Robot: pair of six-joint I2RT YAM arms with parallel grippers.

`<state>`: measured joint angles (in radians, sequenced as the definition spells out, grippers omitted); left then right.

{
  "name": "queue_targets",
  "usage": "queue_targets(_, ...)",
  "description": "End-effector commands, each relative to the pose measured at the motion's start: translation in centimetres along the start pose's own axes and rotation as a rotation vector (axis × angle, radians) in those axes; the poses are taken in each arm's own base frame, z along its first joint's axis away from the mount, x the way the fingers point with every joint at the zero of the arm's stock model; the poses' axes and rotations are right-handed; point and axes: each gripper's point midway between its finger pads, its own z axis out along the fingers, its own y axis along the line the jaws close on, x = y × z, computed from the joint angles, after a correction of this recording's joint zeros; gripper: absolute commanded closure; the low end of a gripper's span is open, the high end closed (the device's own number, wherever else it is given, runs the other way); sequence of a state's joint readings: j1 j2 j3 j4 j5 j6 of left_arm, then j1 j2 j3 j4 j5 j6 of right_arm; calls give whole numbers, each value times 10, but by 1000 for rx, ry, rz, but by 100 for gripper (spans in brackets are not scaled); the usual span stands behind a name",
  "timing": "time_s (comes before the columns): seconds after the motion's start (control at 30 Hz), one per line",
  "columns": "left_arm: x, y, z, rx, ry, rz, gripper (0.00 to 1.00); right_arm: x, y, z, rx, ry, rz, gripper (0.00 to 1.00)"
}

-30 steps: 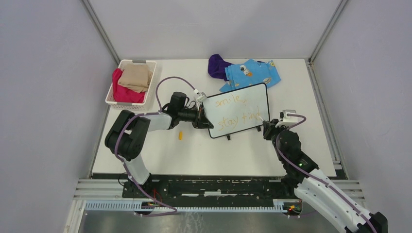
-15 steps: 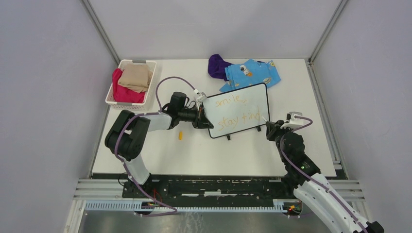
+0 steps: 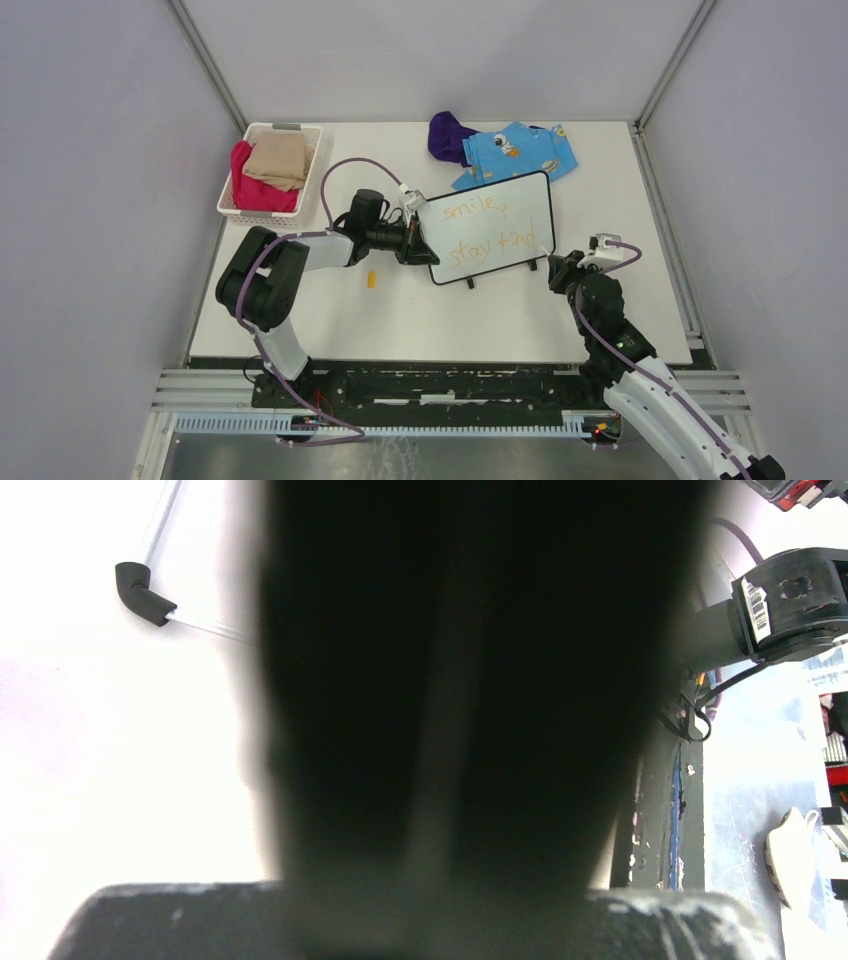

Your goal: Write a sentence on the whiteboard

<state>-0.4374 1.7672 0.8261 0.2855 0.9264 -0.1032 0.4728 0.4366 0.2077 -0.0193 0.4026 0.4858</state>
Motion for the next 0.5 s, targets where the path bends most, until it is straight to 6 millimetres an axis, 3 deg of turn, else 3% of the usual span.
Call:
queue_targets(0.0, 51, 31, 2, -160, 139, -66, 98, -13, 1, 4, 8, -53, 38, 100)
queue_targets(0.47, 52, 32, 2, -162, 142, -70, 98, -20, 1, 10, 18, -72, 44, 100)
